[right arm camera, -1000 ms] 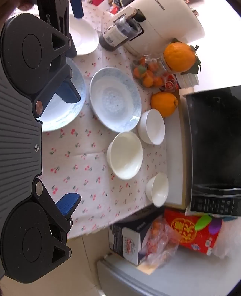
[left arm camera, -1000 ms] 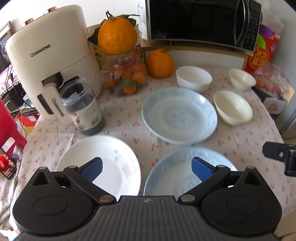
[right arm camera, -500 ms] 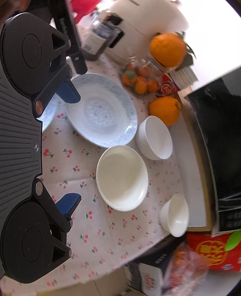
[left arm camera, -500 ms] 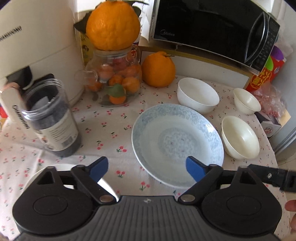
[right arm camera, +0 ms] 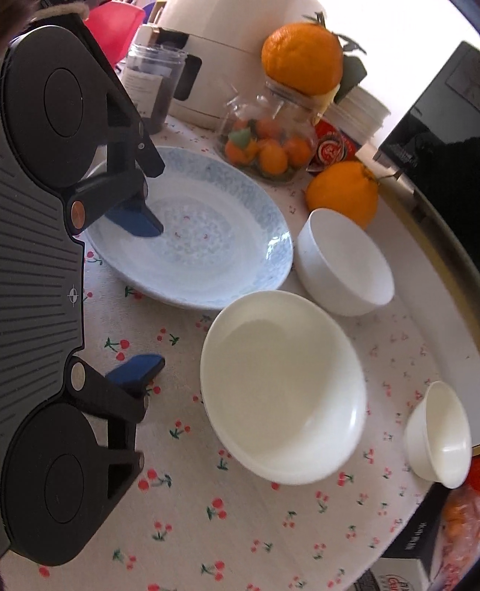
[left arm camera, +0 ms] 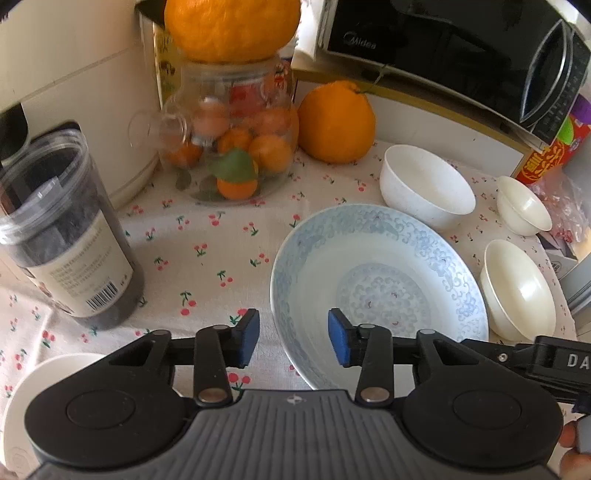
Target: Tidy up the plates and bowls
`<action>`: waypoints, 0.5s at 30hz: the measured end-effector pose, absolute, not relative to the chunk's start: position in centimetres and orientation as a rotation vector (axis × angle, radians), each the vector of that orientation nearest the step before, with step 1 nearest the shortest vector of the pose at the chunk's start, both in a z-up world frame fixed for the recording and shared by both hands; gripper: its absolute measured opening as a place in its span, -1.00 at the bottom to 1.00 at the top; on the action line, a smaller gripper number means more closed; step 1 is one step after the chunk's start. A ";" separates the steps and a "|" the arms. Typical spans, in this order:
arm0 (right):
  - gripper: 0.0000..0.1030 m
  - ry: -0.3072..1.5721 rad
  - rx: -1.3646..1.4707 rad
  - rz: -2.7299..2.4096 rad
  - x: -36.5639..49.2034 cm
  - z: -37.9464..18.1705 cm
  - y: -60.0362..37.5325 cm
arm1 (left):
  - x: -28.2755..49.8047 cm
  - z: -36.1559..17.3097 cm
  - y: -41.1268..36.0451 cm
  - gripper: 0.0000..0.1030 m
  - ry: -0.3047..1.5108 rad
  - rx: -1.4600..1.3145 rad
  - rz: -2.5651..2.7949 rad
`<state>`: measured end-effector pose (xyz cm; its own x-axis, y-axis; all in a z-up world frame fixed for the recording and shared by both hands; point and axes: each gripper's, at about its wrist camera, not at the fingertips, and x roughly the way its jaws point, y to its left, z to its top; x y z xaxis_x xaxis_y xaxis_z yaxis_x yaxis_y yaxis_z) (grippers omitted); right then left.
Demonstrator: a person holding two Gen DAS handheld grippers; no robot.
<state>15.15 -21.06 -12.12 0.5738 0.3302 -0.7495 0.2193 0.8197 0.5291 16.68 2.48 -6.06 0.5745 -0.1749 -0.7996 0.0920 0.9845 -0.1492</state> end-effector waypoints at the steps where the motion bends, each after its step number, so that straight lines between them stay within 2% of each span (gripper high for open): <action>1: 0.20 0.968 0.624 0.072 15.3 -12.1 -20.9 | 16.8 -6.2 2.4 -0.36 0.951 -0.098 -0.158; 4: 0.01 0.967 0.624 0.075 15.7 -12.2 -20.5 | 17.0 -6.6 2.3 -0.46 0.968 -0.095 -0.168; 7: -0.05 0.962 0.613 0.074 15.8 -12.4 -20.1 | 17.0 -6.9 2.1 -0.52 0.978 -0.088 -0.171; 12: -0.26 0.956 0.615 0.061 16.0 -12.4 -19.9 | 17.1 -7.1 2.2 -0.56 0.981 -0.096 -0.167; 15: -0.45 0.955 0.610 0.038 16.1 -12.5 -20.0 | 17.0 -7.1 2.2 -0.58 0.978 -0.089 -0.171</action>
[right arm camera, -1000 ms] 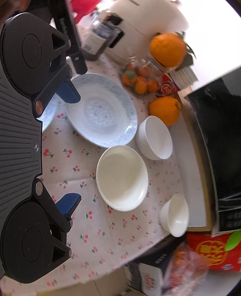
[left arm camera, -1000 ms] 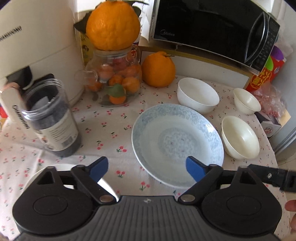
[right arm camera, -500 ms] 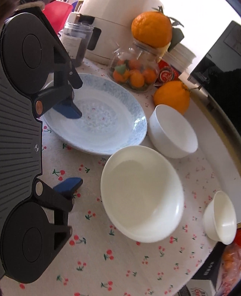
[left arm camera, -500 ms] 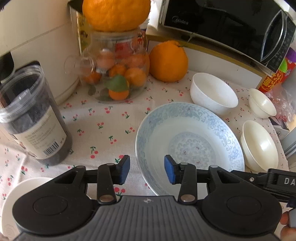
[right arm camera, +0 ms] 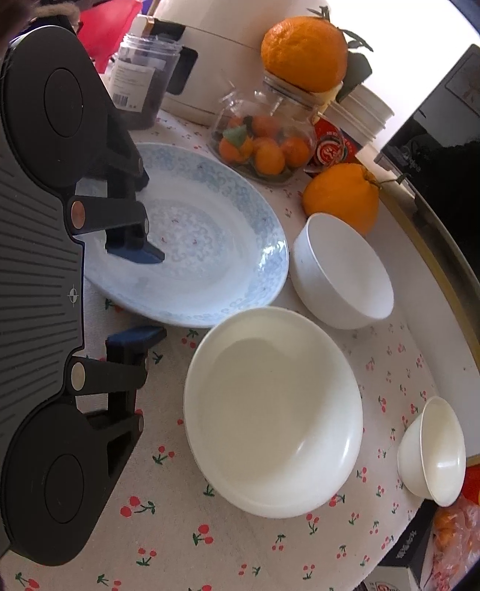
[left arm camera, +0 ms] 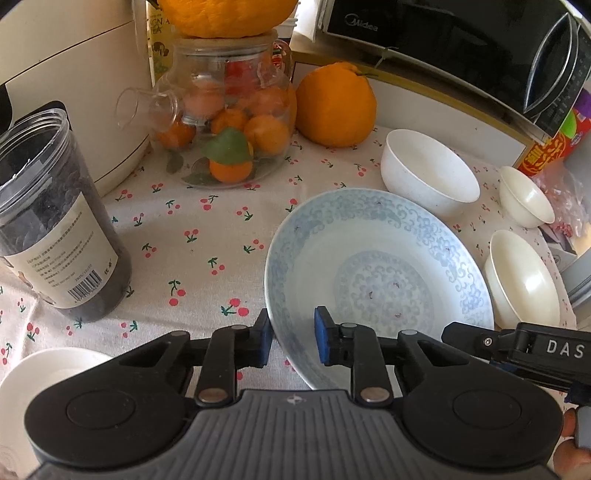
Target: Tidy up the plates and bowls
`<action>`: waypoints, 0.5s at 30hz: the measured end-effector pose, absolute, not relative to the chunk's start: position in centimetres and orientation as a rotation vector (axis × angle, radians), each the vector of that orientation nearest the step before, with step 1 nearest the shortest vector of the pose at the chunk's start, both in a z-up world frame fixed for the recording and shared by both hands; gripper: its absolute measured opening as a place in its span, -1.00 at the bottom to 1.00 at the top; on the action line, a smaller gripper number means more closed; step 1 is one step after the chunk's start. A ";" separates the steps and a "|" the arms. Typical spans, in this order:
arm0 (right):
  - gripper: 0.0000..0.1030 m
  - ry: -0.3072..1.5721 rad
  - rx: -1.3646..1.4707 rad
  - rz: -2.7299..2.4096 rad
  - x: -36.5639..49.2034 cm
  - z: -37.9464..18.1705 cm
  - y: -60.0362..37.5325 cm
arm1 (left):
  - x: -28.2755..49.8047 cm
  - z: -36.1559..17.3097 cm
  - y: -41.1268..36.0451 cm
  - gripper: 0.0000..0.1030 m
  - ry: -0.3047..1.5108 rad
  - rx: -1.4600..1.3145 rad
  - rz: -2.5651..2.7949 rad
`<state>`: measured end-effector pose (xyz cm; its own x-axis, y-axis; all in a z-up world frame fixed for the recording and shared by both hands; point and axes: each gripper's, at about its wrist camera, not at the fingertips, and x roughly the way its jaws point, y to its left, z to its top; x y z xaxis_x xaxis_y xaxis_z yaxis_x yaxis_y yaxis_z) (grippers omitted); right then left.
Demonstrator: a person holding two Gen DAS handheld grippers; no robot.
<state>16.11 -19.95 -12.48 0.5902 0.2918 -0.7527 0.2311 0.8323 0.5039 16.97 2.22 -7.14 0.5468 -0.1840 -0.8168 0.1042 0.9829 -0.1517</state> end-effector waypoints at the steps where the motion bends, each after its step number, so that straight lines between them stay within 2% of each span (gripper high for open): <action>1: -0.56 0.957 0.607 0.032 16.1 -12.5 -20.0 | 16.9 -7.1 2.2 -0.60 0.978 -0.089 -0.169; 4: -0.76 0.957 0.597 0.001 15.9 -12.5 -20.0 | 16.8 -7.1 2.3 -0.67 0.982 -0.093 -0.169; 15: -0.78 0.959 0.562 -0.054 14.6 -11.9 -21.5 | 15.3 -6.9 0.6 -0.72 0.997 -0.030 -0.264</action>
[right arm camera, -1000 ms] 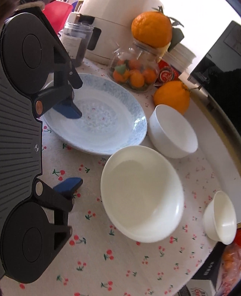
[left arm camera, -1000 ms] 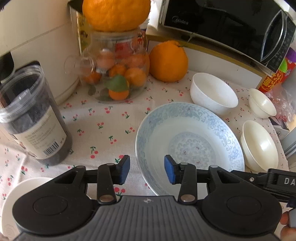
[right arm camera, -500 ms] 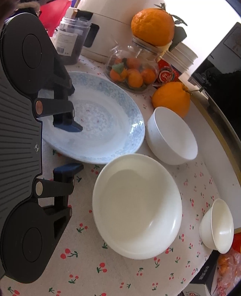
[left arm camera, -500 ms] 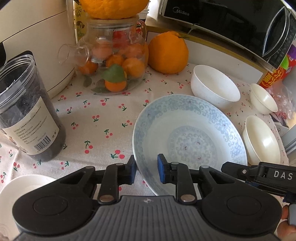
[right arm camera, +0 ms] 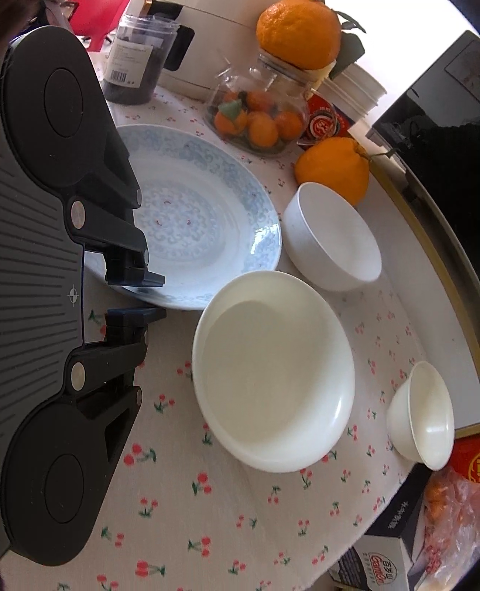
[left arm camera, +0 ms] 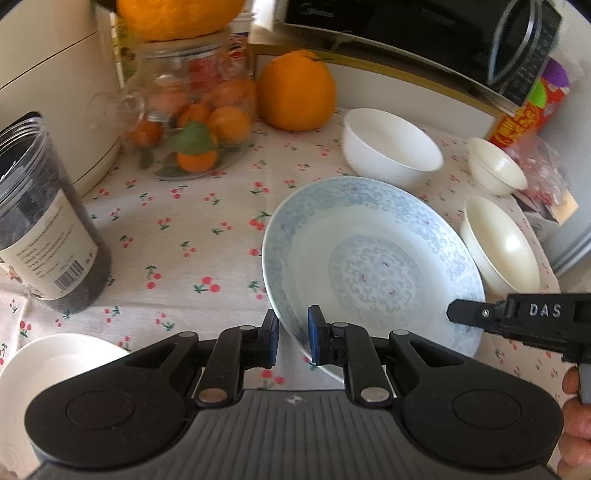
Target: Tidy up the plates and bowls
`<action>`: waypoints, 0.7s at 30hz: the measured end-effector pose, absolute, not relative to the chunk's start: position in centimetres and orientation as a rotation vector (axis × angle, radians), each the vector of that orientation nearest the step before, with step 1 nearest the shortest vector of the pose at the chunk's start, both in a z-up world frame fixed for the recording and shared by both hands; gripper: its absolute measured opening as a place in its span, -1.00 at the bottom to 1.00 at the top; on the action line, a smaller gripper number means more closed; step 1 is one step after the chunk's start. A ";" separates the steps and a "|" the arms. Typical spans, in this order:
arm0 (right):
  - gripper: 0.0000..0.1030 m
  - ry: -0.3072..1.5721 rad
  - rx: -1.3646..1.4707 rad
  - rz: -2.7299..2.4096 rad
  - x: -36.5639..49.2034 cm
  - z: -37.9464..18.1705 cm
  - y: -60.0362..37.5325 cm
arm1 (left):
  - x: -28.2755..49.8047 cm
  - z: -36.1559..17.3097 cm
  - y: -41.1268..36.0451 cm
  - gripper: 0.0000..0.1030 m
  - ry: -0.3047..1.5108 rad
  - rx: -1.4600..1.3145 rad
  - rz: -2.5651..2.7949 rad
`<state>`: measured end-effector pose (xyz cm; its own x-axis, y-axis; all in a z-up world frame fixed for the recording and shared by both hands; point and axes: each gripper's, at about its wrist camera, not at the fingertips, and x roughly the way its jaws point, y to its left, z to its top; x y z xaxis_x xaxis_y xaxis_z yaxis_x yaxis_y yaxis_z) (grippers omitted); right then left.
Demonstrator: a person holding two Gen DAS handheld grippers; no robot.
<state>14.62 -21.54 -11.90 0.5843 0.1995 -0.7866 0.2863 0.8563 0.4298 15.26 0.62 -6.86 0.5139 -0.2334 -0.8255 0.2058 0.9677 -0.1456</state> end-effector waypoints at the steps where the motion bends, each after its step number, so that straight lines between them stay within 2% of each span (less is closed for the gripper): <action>1: -0.78 0.959 0.559 -0.057 14.5 -11.8 -21.7 | 15.1 -6.8 0.5 -0.72 0.996 -0.027 -0.273; 21: -0.78 0.991 0.536 -0.114 12.1 -11.3 -23.7 | 14.3 -7.6 -2.6 -0.69 1.028 -0.017 -0.349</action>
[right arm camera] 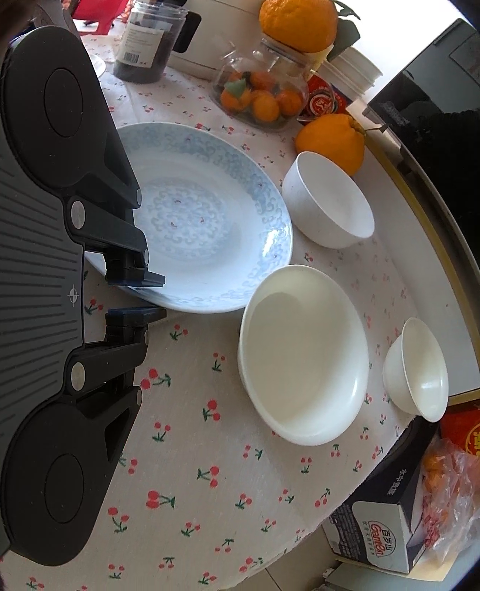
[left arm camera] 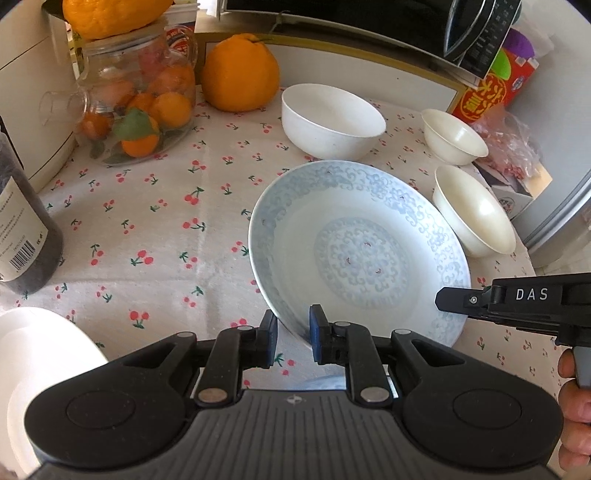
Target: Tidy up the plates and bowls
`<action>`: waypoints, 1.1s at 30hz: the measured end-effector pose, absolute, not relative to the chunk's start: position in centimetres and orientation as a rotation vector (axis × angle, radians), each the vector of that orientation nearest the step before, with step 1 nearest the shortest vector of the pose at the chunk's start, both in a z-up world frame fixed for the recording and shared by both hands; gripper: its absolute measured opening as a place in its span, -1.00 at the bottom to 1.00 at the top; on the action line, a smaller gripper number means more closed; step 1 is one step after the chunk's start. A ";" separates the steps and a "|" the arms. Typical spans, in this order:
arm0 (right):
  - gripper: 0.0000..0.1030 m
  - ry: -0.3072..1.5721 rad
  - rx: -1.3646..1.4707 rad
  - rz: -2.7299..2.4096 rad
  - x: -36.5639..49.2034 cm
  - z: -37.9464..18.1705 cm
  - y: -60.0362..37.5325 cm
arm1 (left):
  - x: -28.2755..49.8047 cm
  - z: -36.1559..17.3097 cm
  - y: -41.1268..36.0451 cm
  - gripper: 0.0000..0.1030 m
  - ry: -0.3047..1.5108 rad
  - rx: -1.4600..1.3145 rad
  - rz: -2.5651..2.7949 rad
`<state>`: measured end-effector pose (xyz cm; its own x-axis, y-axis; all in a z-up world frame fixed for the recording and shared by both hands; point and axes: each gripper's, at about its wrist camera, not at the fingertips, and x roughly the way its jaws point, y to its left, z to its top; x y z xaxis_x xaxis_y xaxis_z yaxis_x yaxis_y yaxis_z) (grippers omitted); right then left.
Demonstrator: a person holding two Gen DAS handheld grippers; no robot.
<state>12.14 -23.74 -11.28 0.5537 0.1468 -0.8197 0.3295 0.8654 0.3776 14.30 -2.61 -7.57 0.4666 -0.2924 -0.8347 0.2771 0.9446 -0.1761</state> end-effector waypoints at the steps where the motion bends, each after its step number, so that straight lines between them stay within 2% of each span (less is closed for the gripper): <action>1: -0.78 0.992 0.534 -0.114 12.1 -11.2 -23.8 | 14.3 -7.6 -2.7 -0.69 1.031 -0.018 -0.351; 27: -0.77 1.036 0.508 -0.114 11.3 -10.8 -23.9 | 13.7 -7.3 -2.8 -0.66 1.091 -0.014 -0.381; 30: -0.71 1.036 0.525 -0.110 11.3 -10.9 -24.0 | 13.6 -7.3 -3.1 -0.60 1.084 -0.002 -0.382; 33: -0.62 1.044 0.552 -0.110 11.1 -10.8 -24.2 | 13.3 -6.9 -3.5 -0.44 1.055 0.063 -0.383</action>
<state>11.14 -24.24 -10.84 0.5104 0.1703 -0.8429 0.3417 0.8593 0.3806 13.25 -3.46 -6.91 0.4339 -0.2779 -0.8570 0.3374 0.9321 -0.1315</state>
